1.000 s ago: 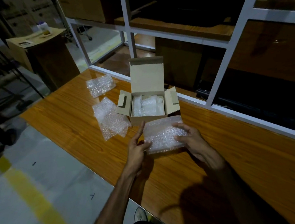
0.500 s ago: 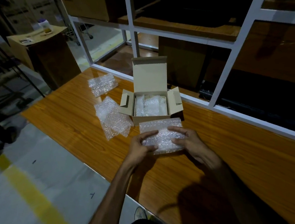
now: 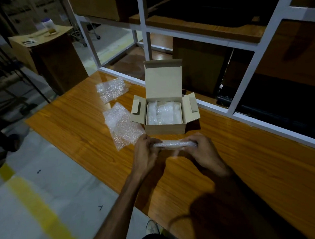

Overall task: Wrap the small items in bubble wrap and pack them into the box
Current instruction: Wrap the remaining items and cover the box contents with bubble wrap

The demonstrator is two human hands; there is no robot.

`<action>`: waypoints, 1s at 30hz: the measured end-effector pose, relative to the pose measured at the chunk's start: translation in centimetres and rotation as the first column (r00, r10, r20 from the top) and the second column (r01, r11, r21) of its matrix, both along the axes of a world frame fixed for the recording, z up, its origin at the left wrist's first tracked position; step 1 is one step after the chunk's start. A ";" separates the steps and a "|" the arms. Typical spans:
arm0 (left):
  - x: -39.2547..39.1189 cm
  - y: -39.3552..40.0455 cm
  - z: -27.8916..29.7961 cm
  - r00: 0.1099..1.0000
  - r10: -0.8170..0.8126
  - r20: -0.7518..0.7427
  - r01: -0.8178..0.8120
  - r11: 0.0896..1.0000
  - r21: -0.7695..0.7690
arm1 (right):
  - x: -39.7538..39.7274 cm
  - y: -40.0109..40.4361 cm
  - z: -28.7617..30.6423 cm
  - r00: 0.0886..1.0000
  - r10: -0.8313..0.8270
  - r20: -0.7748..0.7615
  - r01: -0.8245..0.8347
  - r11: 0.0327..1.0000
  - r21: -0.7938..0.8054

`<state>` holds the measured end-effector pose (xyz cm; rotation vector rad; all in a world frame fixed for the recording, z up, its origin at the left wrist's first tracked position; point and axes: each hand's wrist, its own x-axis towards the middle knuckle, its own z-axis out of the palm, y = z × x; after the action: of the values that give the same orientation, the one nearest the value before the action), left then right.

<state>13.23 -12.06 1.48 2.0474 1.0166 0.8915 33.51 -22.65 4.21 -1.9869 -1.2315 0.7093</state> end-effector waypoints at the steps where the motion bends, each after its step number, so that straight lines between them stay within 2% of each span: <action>1: 0.1 0.2 0.0 1.000 0.007 -0.018 -0.006 0.999 0.042 | 0.2 0.2 0.0 0.999 0.010 0.048 -0.010 1.000 -0.002; 5: 0.2 1.9 0.0 0.988 -0.025 -0.150 0.050 0.985 0.164 | 1.4 1.2 0.4 0.969 0.065 0.240 -0.076 0.997 0.035; 8: 0.5 3.8 1.0 0.966 -0.032 -0.256 0.087 0.975 0.204 | 1.9 2.9 1.2 0.939 0.111 0.324 -0.123 0.992 0.017; 12: 1.1 7.2 2.9 0.948 -0.059 -0.312 0.126 0.972 0.197 | 2.4 5.7 2.7 0.946 0.103 0.306 -0.116 0.993 0.023; 14: 1.6 9.1 3.6 0.929 -0.051 -0.368 0.132 0.971 0.198 | 2.6 7.3 3.4 0.964 0.078 0.253 -0.093 0.995 0.046; 16: 2.3 10.6 3.9 0.897 -0.036 -0.441 0.150 0.962 0.228 | 2.7 9.1 3.6 0.960 0.057 0.274 -0.069 0.997 0.035; 20: 3.6 12.3 4.4 0.791 0.006 -0.612 0.221 0.930 0.295 | 3.5 12.0 3.4 0.887 0.115 0.447 -0.114 0.993 -0.029; 24: 4.4 12.9 4.5 0.629 0.019 -0.777 0.332 0.897 0.292 | 4.0 13.3 3.1 0.812 0.223 0.539 -0.187 0.975 -0.123; 30: 6.3 13.4 5.2 0.462 -0.013 -0.887 0.424 0.881 0.208 | 4.3 13.9 3.1 0.815 0.317 0.484 -0.214 0.943 -0.257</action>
<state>19.53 1.33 6.63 3.0271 1.0242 -0.2397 37.82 -8.73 7.32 -2.2786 -1.8550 0.4346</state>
